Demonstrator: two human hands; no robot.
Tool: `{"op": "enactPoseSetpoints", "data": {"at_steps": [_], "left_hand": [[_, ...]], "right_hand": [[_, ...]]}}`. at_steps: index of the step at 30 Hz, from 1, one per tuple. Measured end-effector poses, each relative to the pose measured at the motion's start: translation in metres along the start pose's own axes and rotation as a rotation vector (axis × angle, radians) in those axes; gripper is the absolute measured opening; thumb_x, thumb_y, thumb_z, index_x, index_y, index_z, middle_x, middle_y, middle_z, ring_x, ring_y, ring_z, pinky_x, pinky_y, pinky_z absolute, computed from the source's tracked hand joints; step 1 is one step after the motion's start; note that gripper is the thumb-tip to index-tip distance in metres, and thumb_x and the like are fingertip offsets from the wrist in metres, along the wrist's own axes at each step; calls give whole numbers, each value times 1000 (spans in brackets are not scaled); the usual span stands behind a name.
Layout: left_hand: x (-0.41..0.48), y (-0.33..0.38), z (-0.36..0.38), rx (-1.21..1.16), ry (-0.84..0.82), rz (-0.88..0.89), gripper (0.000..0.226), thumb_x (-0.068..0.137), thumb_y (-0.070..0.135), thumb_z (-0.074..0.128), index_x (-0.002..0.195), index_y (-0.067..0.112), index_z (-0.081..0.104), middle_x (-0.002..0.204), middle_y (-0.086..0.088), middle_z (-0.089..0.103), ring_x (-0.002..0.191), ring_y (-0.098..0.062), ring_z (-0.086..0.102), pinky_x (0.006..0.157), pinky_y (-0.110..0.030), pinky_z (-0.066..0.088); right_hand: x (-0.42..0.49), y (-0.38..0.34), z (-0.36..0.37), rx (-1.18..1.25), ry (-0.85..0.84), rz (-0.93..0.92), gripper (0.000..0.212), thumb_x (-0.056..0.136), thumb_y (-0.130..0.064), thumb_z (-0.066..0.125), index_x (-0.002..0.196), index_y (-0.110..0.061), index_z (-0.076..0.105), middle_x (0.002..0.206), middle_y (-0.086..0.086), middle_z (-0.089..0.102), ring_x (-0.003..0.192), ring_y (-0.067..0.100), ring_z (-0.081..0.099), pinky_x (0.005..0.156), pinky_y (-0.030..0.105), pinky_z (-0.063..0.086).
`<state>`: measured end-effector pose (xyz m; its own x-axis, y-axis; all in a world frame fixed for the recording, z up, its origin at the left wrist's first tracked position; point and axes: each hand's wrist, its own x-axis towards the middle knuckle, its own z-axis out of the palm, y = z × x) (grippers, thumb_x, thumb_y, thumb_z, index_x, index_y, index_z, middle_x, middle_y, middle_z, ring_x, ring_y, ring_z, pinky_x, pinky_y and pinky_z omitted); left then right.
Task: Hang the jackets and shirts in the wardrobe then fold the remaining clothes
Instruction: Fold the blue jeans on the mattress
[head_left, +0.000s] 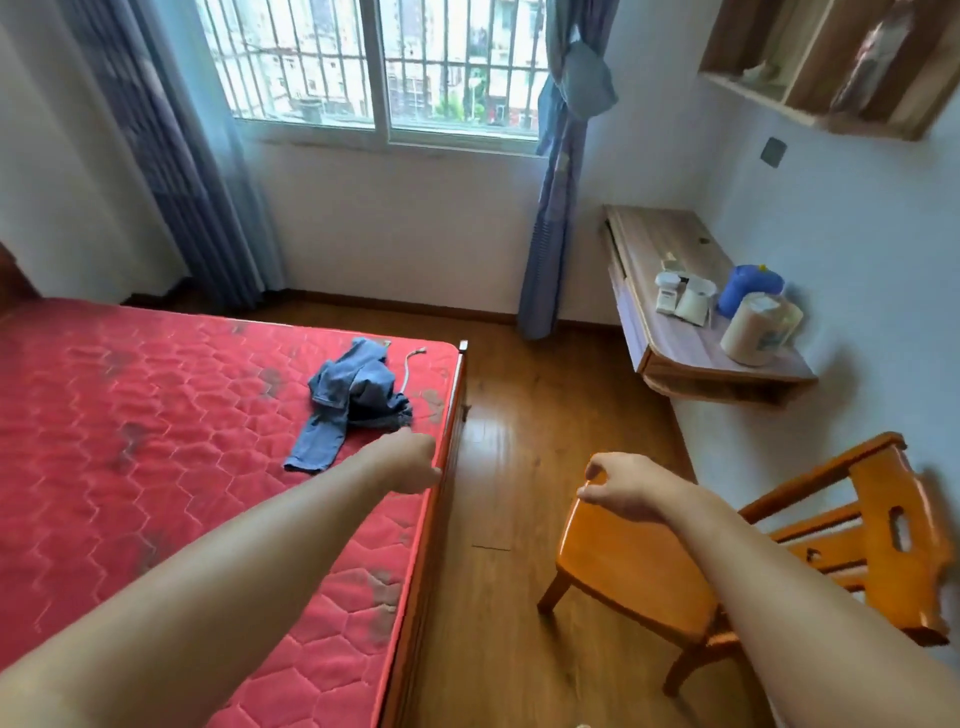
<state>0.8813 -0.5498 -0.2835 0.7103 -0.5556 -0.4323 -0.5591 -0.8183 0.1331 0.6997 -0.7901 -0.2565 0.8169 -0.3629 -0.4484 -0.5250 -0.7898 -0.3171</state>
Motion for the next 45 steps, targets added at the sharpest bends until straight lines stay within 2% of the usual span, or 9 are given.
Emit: {"op": "enactPoseSetpoints", "data": {"at_steps": [3, 9, 13, 17, 20, 24, 33, 38, 45], "left_hand": [[20, -24, -3, -26, -16, -114, 47, 92, 44, 54, 129, 16, 57, 131, -18, 52, 115, -34, 57, 96, -39, 49], [67, -48, -24, -104, 7, -337, 31, 89, 41, 54, 107, 16, 58, 127, -17, 56, 112, -34, 57, 92, -38, 48], [93, -45, -37, -153, 27, -452, 45, 94, 40, 53, 133, 19, 54, 135, -14, 48, 122, -35, 54, 97, -37, 44], [111, -48, -36, -178, 5, -523, 45, 92, 43, 51, 134, 25, 52, 132, -10, 46, 124, -35, 51, 102, -47, 46], [124, -58, -38, -193, -20, -555, 42, 91, 42, 50, 129, 25, 54, 130, -9, 47, 123, -34, 50, 101, -48, 47], [151, -86, -39, -215, -26, -595, 34, 92, 39, 49, 122, 25, 54, 130, -8, 46, 123, -33, 49, 99, -49, 47], [246, -148, -49, -246, -66, -587, 44, 97, 39, 50, 138, 23, 48, 141, -10, 41, 132, -34, 42, 101, -48, 44], [295, -170, -38, -236, -123, -564, 44, 96, 35, 50, 137, 19, 49, 141, -11, 41, 132, -36, 42, 101, -50, 45], [376, -197, -2, -321, -192, -603, 40, 96, 34, 52, 132, 17, 52, 133, -10, 42, 126, -33, 45, 93, -49, 48]], "right_hand": [[51, -23, -9, -50, 9, -121, 39, 98, -41, 61, 131, -22, 58, 129, 1, 61, 110, 15, 62, 81, 21, 55], [160, -46, -46, -186, -45, -295, 38, 91, -46, 62, 124, -26, 62, 125, -3, 64, 105, 13, 62, 90, 32, 57], [223, -56, -81, -276, -100, -378, 38, 94, -41, 62, 127, -22, 61, 128, -1, 63, 110, 17, 61, 91, 30, 53], [275, -71, -98, -347, -171, -440, 33, 96, -36, 61, 124, -19, 63, 125, 2, 64, 104, 19, 61, 89, 30, 53], [308, -93, -98, -397, -227, -497, 34, 94, -36, 61, 123, -17, 65, 126, 4, 66, 112, 24, 62, 93, 33, 52], [357, -131, -87, -449, -272, -551, 39, 88, -40, 60, 120, -20, 65, 122, 5, 67, 109, 25, 62, 93, 38, 53], [463, -190, -69, -543, -317, -570, 40, 94, -38, 59, 128, -17, 60, 125, 7, 64, 111, 27, 61, 94, 37, 51], [517, -203, -45, -605, -396, -566, 34, 92, -39, 57, 118, -19, 62, 118, 6, 66, 106, 27, 61, 88, 35, 52], [616, -218, 4, -702, -508, -615, 42, 93, -39, 56, 127, -15, 59, 124, 11, 64, 112, 32, 60, 92, 39, 52]]}}
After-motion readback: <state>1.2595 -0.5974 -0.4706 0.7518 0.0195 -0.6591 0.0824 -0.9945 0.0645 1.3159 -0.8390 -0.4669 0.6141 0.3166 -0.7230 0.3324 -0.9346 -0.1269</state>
